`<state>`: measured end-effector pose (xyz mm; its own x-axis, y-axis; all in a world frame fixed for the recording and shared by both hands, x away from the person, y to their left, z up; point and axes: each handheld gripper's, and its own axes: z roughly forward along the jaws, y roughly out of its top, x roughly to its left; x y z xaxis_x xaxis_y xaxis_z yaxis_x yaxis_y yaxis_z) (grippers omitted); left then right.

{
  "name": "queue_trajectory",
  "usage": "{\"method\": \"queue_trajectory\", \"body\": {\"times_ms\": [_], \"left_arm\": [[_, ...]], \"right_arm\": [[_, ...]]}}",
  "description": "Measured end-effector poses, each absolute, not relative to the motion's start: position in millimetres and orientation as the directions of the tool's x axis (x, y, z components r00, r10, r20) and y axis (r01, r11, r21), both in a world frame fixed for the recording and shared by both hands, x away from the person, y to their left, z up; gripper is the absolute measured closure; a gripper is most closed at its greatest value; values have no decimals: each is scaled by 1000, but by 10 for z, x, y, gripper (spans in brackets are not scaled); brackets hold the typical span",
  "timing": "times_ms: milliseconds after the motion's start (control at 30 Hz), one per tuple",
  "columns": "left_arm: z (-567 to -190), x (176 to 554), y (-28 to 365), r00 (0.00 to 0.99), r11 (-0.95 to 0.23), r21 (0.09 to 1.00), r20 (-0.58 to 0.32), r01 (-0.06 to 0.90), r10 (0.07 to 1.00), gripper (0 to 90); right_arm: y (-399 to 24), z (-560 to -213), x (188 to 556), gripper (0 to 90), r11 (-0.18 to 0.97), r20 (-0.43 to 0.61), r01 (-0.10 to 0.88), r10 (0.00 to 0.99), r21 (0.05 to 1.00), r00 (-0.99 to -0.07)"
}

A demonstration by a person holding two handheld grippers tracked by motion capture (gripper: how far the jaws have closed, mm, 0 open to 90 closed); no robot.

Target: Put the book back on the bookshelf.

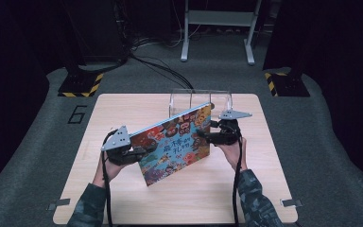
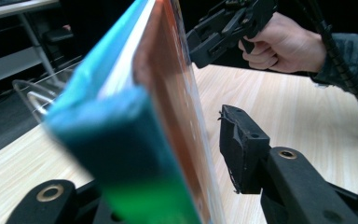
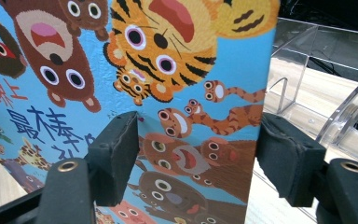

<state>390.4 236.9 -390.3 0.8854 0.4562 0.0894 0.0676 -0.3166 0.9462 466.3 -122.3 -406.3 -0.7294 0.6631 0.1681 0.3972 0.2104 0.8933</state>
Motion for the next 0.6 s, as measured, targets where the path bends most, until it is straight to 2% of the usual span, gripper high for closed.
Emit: {"method": "queue_trajectory", "body": {"times_ms": [100,233,400,567,600], "left_arm": [[-3921,3926,2335,901,-297,951,54,85,431,613],[-3923,3920,2331,903,-305,950,74,65,424,596],[-3895,3902,2323,881,-293,952,62,89,468,598],[-3810,3909,2331,864,-268,960,64,84,499,660],[-3761,3919,2338,866,-260,961,45,99,497,697]], "right_arm": [[-1220,-4062,4638,325,224,155,386,655,895,-739],[-1227,-4066,4623,326,223,152,382,656,897,-739],[-1222,-4068,4605,323,218,152,381,660,898,-736],[-1208,-4065,4581,320,220,150,385,666,896,-730],[-1206,-4063,4576,320,227,137,375,667,899,-732]]}}
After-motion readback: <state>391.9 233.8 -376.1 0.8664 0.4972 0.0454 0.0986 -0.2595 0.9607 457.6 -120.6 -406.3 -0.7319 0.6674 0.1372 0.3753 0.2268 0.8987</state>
